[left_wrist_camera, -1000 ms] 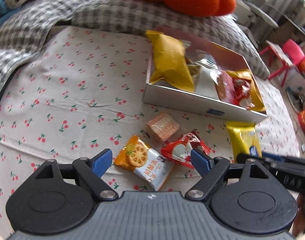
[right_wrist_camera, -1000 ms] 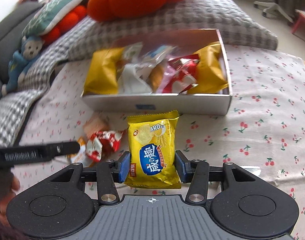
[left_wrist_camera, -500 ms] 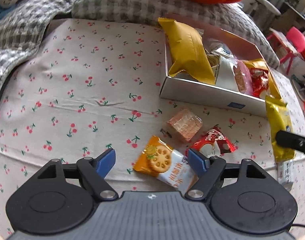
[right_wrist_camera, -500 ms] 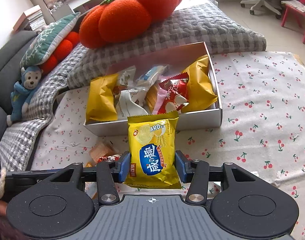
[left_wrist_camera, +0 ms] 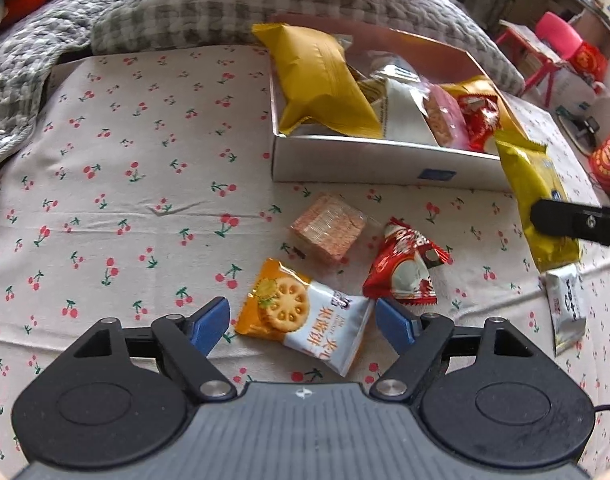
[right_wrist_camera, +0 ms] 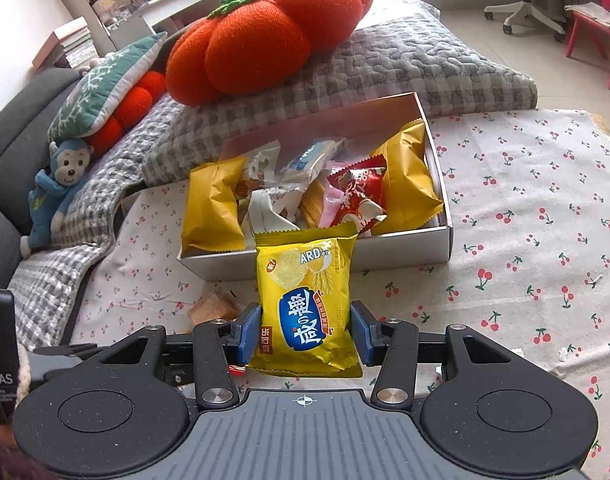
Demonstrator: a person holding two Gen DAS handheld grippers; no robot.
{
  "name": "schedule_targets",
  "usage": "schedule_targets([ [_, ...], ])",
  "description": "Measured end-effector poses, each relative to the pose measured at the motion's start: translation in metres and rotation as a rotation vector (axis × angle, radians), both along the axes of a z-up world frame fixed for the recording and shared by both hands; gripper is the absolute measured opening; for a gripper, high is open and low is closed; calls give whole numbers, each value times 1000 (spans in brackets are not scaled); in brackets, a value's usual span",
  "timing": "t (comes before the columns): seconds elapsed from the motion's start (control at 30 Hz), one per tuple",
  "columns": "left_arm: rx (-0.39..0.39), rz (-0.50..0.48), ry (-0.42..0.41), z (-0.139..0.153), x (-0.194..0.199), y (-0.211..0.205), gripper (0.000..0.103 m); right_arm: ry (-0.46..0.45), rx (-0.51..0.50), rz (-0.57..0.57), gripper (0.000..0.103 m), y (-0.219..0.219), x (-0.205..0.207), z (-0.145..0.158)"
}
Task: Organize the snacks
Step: 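Grasp the yellow ARD chip bag with the right gripper, then grasp the orange biscuit packet with the left gripper while the right holds the chip bag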
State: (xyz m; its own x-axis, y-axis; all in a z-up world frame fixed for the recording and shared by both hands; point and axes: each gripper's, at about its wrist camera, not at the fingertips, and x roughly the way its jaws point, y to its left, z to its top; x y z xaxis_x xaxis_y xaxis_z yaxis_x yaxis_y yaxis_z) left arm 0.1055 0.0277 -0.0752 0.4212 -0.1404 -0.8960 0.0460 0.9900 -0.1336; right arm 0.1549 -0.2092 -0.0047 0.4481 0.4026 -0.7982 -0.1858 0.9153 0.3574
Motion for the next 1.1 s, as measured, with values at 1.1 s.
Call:
schedule_targets([
  [1.1,-38,-112,-75,15,-15,-12,55,-25,35,-20,47,-8,0,5],
])
